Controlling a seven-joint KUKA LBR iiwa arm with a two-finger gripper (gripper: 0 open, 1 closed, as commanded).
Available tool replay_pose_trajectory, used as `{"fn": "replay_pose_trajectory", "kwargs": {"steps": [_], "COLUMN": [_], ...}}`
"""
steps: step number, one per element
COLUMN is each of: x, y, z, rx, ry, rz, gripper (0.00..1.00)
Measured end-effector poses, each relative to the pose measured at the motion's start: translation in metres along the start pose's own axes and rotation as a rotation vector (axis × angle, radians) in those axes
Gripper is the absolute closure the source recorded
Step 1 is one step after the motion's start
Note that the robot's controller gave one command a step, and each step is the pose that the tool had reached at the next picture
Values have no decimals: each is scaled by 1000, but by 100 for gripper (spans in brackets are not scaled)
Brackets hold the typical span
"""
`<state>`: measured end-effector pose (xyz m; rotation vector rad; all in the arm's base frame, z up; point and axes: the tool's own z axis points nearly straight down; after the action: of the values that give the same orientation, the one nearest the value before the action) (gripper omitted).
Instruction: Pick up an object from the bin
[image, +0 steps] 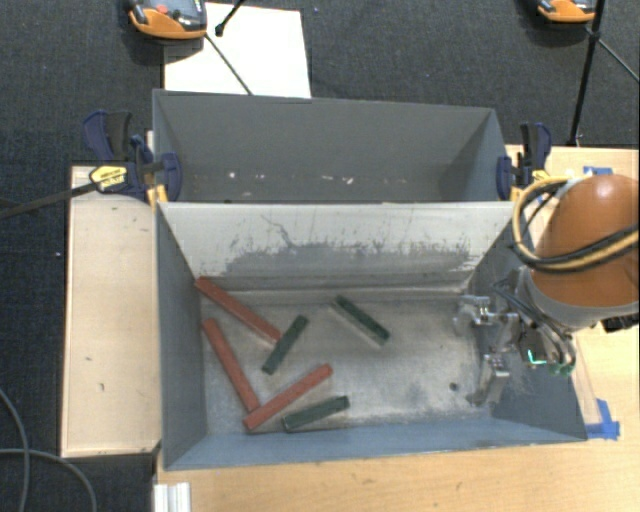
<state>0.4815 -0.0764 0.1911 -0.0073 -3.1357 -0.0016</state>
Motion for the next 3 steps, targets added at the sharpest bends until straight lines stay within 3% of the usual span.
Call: {"fn": "replay_pose_trajectory", "kwargs": {"steps": [1, 2, 3], "x": [-2, -19, -25], "y": [0, 13, 43], "z": [-4, 15, 39], "rx": [1, 2, 0], "ry": [-8, -13, -6], "rz": [-3, 89, 100], "gripper": [0, 0, 0]}}
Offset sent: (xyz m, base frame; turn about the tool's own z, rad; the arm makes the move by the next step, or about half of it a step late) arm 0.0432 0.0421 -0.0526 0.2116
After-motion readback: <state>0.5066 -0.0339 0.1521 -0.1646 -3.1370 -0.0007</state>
